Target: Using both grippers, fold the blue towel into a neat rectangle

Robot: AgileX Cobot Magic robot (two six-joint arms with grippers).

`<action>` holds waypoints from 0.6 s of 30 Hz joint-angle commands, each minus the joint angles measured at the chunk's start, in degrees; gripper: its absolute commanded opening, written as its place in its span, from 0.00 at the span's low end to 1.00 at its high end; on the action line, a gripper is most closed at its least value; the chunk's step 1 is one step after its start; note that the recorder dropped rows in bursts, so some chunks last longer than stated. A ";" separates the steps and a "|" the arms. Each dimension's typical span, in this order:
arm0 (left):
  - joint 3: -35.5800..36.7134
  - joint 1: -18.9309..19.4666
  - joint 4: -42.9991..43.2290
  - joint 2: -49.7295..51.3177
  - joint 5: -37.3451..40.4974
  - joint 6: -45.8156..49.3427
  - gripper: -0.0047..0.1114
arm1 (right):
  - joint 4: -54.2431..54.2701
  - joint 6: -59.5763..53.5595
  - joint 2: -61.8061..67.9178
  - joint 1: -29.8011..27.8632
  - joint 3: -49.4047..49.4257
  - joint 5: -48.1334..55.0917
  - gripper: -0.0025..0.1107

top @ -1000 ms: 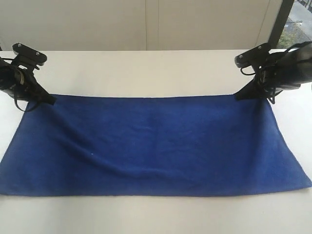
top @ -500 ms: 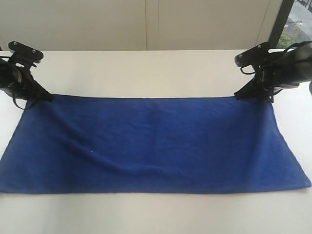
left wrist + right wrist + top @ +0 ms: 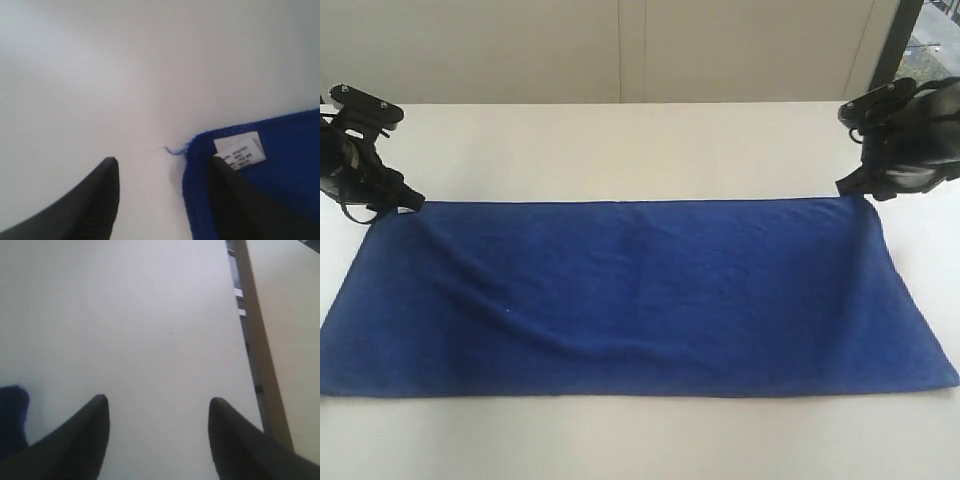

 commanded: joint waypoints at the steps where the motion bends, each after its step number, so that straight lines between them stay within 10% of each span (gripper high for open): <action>1: -0.13 0.10 -0.03 -4.19 5.16 -0.31 0.54 | 7.82 -4.60 -5.05 -0.01 -0.15 0.98 0.47; 13: -0.13 0.10 -18.63 -11.54 27.13 4.14 0.14 | 39.94 -31.04 -12.77 -0.01 1.15 6.52 0.02; 18: 0.09 0.10 -35.07 -12.16 32.66 19.11 0.04 | 46.01 -34.86 -14.56 -0.01 5.87 9.99 0.02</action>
